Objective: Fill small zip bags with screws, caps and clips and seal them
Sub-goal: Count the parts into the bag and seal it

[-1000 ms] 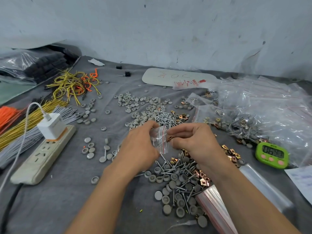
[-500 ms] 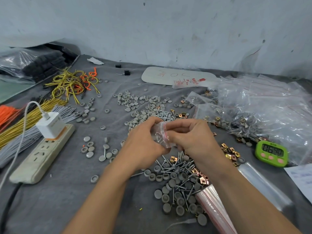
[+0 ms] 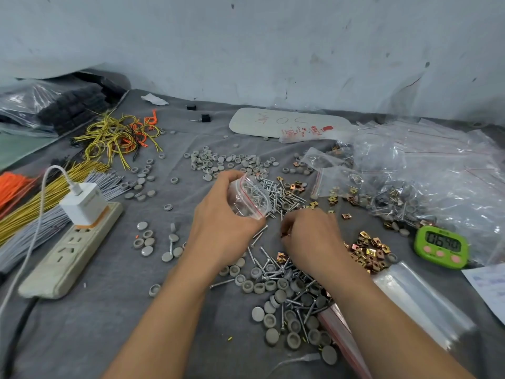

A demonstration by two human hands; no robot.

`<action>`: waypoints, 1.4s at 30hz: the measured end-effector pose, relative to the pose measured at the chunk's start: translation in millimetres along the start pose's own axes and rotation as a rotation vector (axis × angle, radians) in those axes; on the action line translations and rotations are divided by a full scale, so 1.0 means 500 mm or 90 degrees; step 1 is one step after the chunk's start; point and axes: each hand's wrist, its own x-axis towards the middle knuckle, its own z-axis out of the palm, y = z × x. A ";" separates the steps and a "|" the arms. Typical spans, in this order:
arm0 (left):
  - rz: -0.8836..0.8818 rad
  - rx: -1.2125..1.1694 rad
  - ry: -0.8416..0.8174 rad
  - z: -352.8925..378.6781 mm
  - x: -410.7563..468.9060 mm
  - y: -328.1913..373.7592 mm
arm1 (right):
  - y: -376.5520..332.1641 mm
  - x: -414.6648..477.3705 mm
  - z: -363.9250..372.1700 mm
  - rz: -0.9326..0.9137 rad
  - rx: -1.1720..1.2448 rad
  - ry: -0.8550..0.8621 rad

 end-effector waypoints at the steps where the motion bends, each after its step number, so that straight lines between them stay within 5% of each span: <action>1: 0.005 0.005 -0.002 0.001 0.000 -0.001 | -0.001 0.001 0.003 0.002 0.000 -0.005; 8: 0.008 0.014 -0.006 0.001 0.002 -0.003 | 0.013 0.007 0.007 0.019 0.008 -0.001; 15: 0.004 0.027 -0.006 -0.001 0.001 -0.001 | 0.049 0.000 -0.038 0.134 0.126 0.157; 26: 0.016 0.033 -0.013 -0.001 0.002 -0.011 | 0.085 -0.009 -0.056 0.144 -0.032 0.009; 33: 0.019 0.046 -0.021 0.003 0.006 -0.019 | 0.066 -0.002 -0.043 0.079 0.034 0.035; 42: 0.022 0.083 -0.044 0.007 0.005 -0.020 | 0.042 0.017 -0.025 0.045 -0.118 -0.041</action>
